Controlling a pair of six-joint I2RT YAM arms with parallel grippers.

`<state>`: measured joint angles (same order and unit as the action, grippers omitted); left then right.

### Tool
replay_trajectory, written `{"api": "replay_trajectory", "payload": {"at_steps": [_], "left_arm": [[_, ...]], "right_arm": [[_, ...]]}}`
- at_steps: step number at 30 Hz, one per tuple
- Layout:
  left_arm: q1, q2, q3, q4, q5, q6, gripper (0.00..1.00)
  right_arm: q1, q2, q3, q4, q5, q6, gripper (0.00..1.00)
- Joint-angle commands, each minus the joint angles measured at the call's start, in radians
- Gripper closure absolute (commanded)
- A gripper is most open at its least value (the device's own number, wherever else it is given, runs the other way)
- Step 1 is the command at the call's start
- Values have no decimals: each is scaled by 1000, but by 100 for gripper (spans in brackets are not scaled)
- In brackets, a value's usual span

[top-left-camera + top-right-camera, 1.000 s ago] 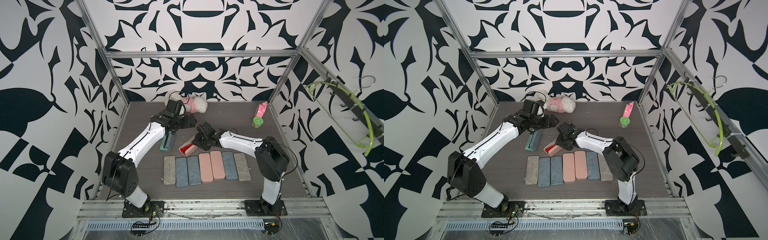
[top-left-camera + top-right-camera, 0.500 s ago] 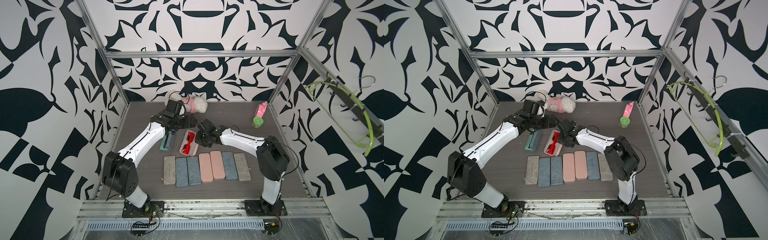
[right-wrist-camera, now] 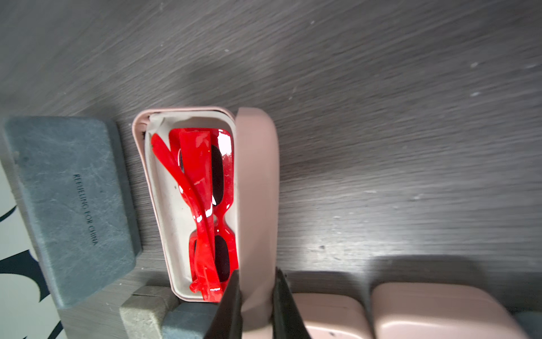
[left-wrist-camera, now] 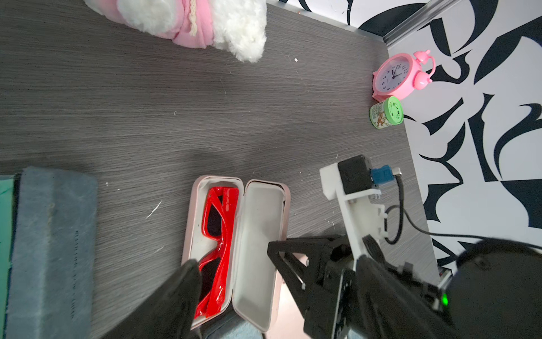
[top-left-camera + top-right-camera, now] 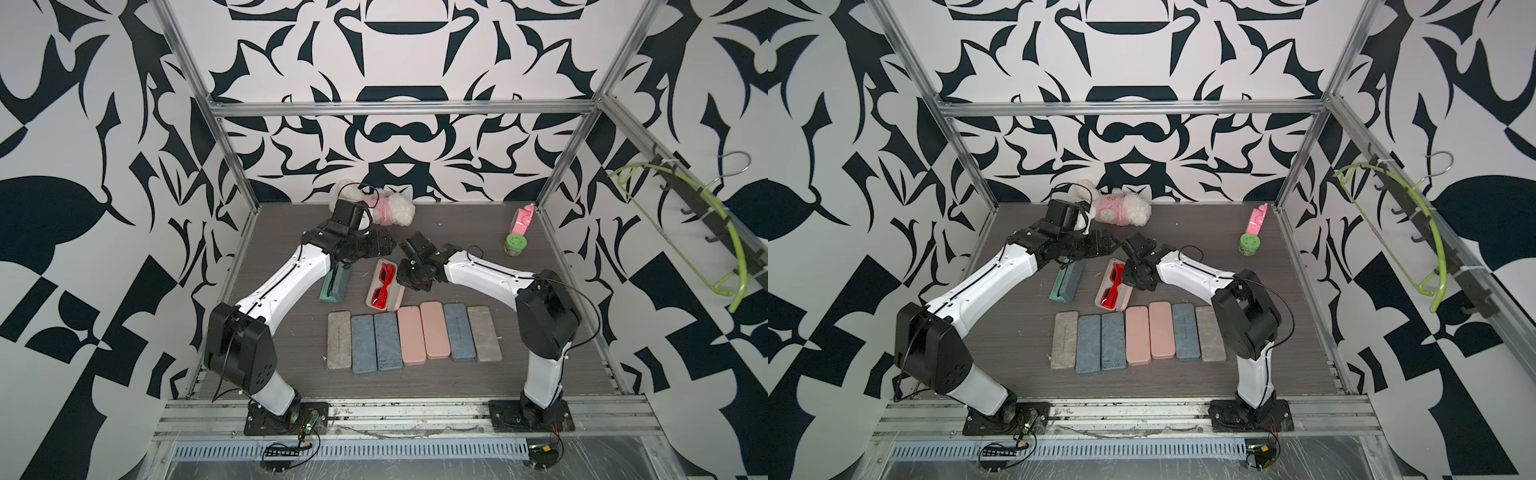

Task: Close the glasses case
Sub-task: Pick up the glasses case at the center of the board.

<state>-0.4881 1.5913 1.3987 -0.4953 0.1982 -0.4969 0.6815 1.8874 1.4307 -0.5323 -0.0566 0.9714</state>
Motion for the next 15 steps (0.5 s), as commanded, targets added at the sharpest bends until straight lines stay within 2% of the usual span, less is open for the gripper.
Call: {"api": "replay_trajectory", "payload": {"at_steps": [1, 15], "left_arm": [[6, 12, 28, -9, 26, 15, 12], [5, 44, 24, 7, 78, -3, 12]], "right_arm": [[-43, -92, 48, -50, -6, -65, 90], [-252, -216, 73, -232, -67, -254, 92]]}}
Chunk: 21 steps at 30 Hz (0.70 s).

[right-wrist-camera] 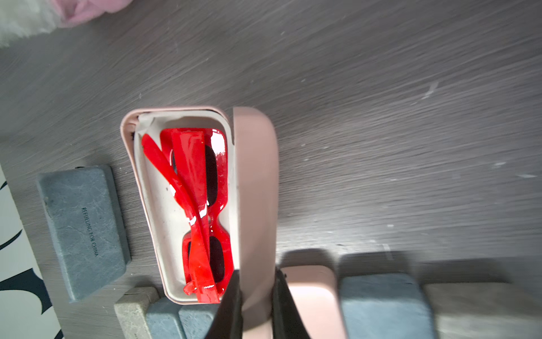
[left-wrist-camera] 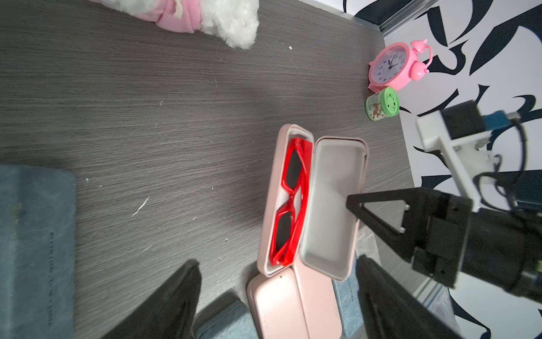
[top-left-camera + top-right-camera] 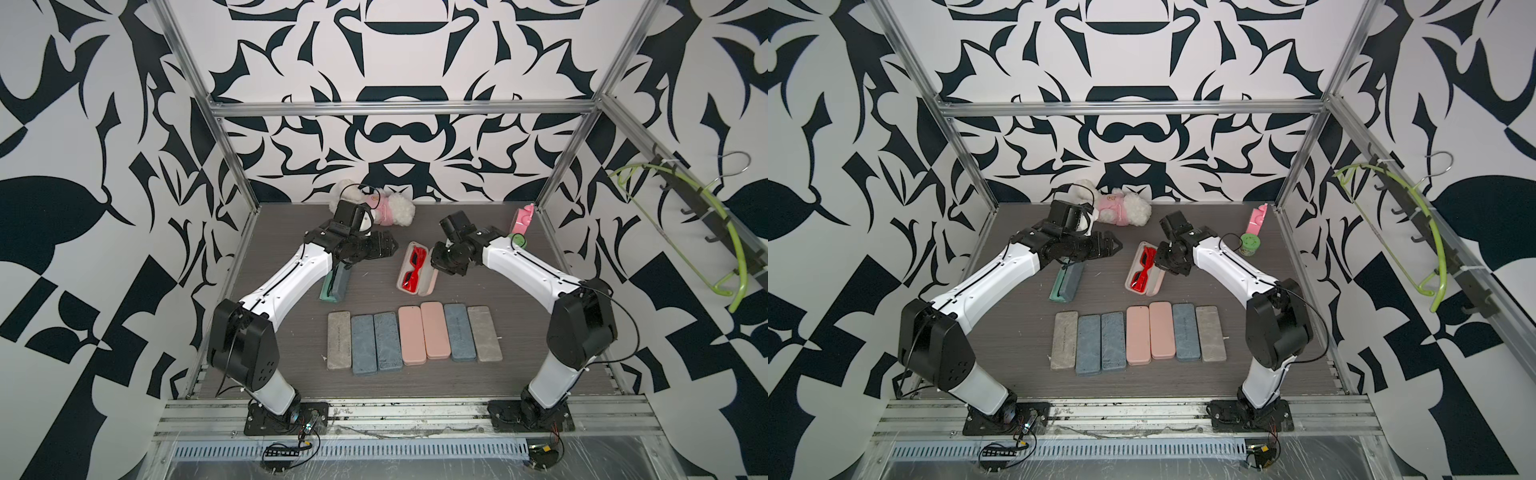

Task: Close the glasses case
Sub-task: Pick up the glasses case at the center of the board.

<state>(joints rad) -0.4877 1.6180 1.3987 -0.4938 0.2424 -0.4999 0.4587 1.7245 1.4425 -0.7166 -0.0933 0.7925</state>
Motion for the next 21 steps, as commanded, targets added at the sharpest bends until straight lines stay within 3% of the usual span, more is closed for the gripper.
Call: {"api": "replay_trajectory", "payload": {"at_steps": [1, 12, 21], "left_arm": [[3, 20, 26, 6, 39, -1, 12], [-43, 76, 37, 1, 74, 6, 12], [-109, 139, 46, 6, 112, 23, 13]], "right_arm": [[-46, -53, 70, -69, -39, -94, 92], [-127, 33, 246, -330, -4, -360, 94], [-131, 126, 312, -415, 75, -450, 94]]}}
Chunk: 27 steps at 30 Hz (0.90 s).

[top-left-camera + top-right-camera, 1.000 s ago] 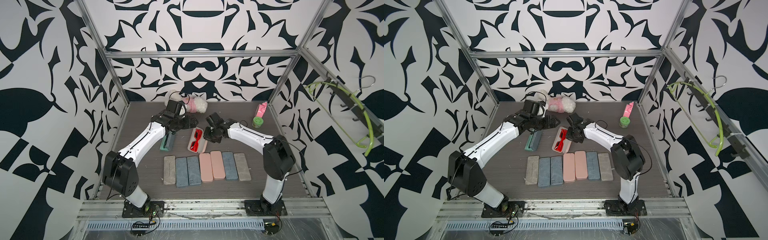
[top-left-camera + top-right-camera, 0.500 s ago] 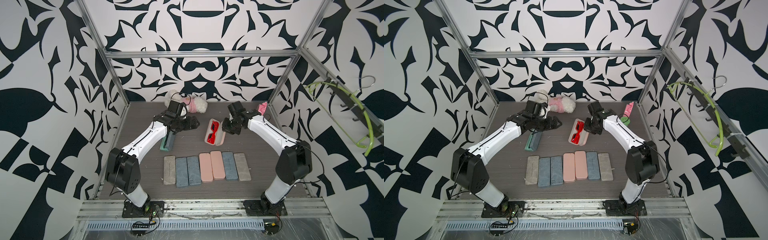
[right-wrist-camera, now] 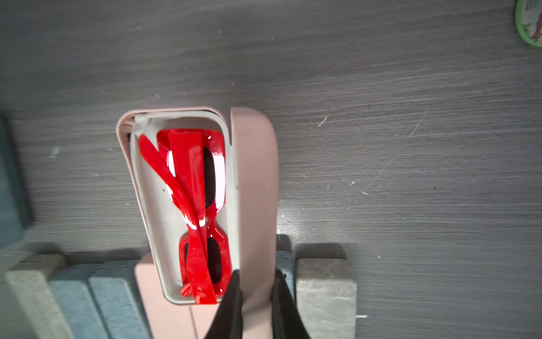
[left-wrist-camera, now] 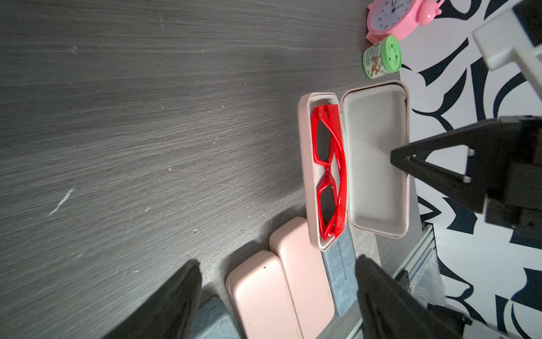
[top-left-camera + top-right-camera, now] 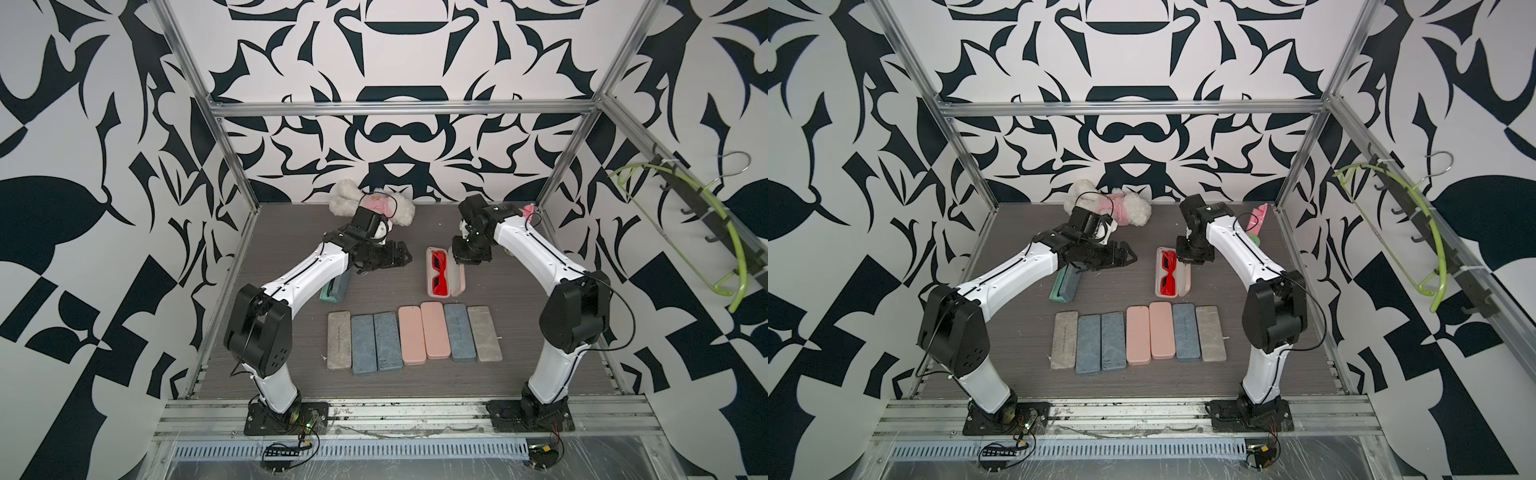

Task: Close the glasses case
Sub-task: Pick up the glasses case at the center of the board, then place the glasses case at the center of the board.

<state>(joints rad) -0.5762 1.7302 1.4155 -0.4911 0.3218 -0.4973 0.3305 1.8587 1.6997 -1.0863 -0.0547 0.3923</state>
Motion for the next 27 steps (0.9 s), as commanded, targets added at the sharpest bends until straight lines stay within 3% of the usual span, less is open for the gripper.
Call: {"api": "replay_trajectory", "payload": {"at_steps": [1, 7, 10, 27], "left_arm": [[-28, 34, 31, 4, 39, 22, 13], [-36, 72, 24, 37, 87, 11, 14], [-36, 82, 20, 51, 98, 8, 19], [-50, 164, 11, 90, 140, -20, 30]], "right_arm": [[-3, 1, 67, -48, 46, -55, 94], [-4, 68, 130, -77, 78, -76, 95], [-4, 98, 148, -79, 89, -80, 96], [-2, 159, 128, -39, 102, -58, 93]]}}
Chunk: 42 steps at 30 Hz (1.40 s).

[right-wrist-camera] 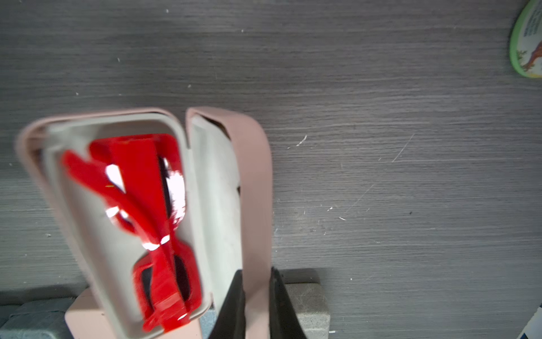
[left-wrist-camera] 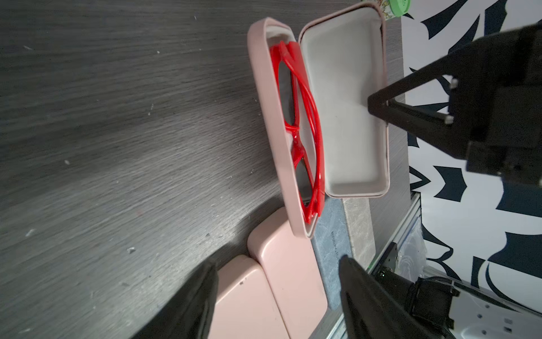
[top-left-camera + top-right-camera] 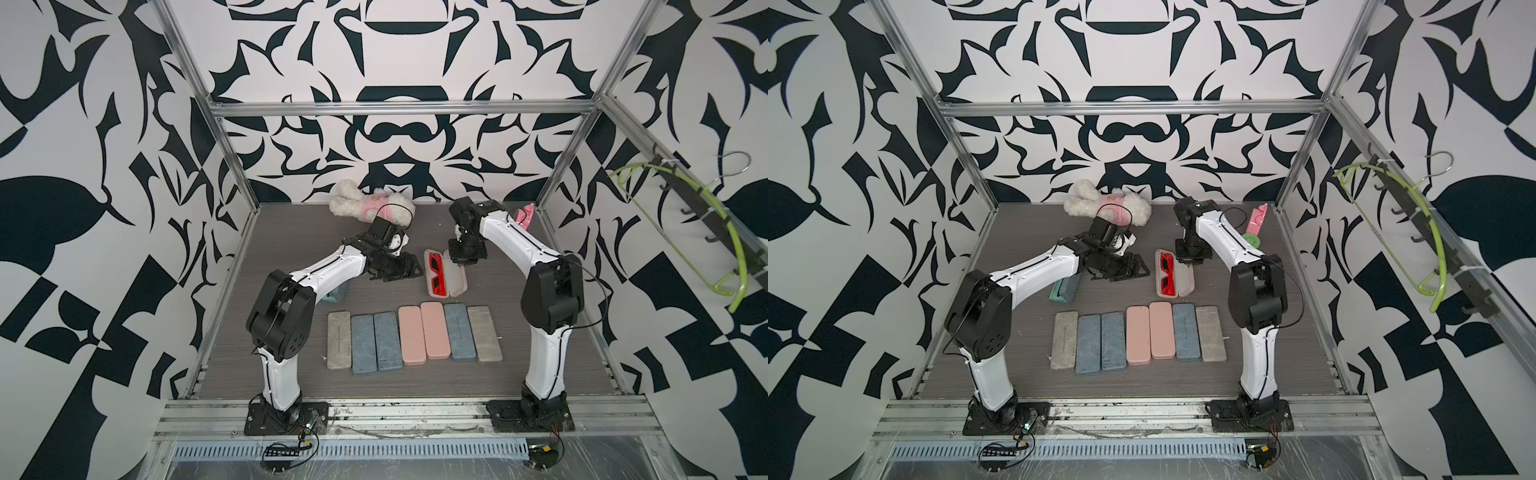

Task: Close the glasses case
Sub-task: Place the glasses case at the center of the board.

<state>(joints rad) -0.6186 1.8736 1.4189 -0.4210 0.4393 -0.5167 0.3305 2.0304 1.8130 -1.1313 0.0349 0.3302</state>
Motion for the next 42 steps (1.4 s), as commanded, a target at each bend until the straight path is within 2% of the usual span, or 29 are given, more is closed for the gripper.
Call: {"api": "replay_trajectory", "payload": {"at_steps": [1, 14, 27, 36, 42], "left_arm": [[-11, 23, 8, 23, 21, 1, 30], [-29, 62, 34, 24, 16, 1, 33], [-32, 56, 34, 26, 8, 3, 33], [-36, 63, 35, 25, 7, 3, 33], [-38, 64, 39, 26, 3, 4, 33]], "right_arm": [[-2, -8, 15, 7, 13, 2, 93], [-2, 22, 56, -31, 76, -15, 92], [-3, 34, 112, -85, 112, -5, 83], [-2, 36, 123, -91, 87, 10, 71], [-3, 10, 121, -87, 77, 14, 68]]}}
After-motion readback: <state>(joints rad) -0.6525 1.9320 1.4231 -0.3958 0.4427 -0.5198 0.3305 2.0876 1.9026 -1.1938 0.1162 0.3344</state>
